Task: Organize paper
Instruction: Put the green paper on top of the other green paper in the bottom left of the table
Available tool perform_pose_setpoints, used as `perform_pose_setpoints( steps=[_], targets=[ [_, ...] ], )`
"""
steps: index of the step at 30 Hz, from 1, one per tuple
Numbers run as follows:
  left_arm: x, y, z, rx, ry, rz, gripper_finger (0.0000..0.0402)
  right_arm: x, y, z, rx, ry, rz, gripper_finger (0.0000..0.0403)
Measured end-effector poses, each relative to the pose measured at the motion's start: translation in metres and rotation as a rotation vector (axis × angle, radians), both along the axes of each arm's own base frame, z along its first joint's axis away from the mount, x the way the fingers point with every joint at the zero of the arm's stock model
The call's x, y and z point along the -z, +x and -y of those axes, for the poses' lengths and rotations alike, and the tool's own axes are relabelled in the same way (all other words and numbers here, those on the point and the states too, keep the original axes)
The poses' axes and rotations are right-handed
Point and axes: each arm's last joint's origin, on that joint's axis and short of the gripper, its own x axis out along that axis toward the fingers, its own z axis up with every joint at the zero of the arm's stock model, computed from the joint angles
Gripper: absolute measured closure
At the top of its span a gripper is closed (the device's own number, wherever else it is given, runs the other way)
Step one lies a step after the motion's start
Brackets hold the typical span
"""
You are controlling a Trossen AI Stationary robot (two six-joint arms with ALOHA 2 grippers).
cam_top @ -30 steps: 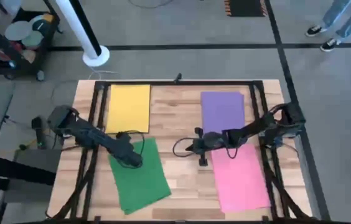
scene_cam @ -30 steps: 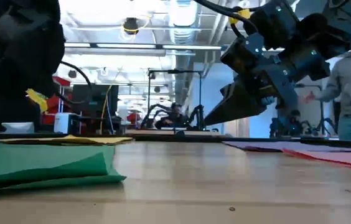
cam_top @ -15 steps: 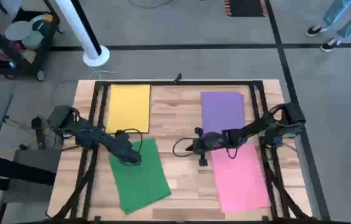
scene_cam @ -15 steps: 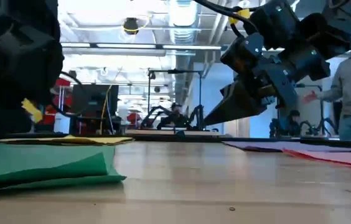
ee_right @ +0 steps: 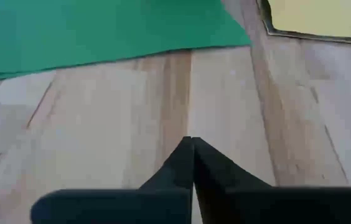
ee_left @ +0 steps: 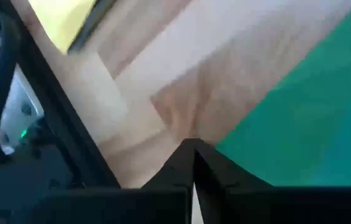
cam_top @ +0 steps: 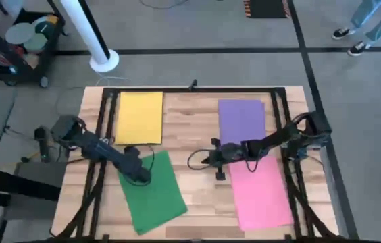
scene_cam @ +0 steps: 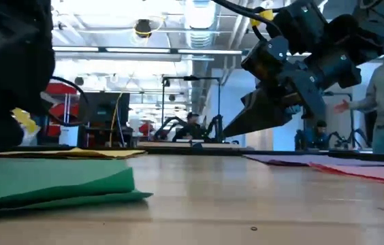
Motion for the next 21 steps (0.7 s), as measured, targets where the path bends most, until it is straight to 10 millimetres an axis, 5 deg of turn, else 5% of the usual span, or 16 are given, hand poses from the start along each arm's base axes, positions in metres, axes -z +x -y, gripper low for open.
perform_pose_setpoints(
  steps=[11, 21],
  targets=[
    [-0.036, 0.018, 0.025, 0.056, 0.013, 0.08, 0.0401, 0.0, 0.0, 0.0, 0.007, 0.011, 0.0, 0.0403],
    [-0.055, 0.01, 0.092, 0.22, -0.206, 0.23, 0.0401, -0.015, 0.013, -0.005, 0.005, 0.082, 0.052, 0.0403]
  ],
)
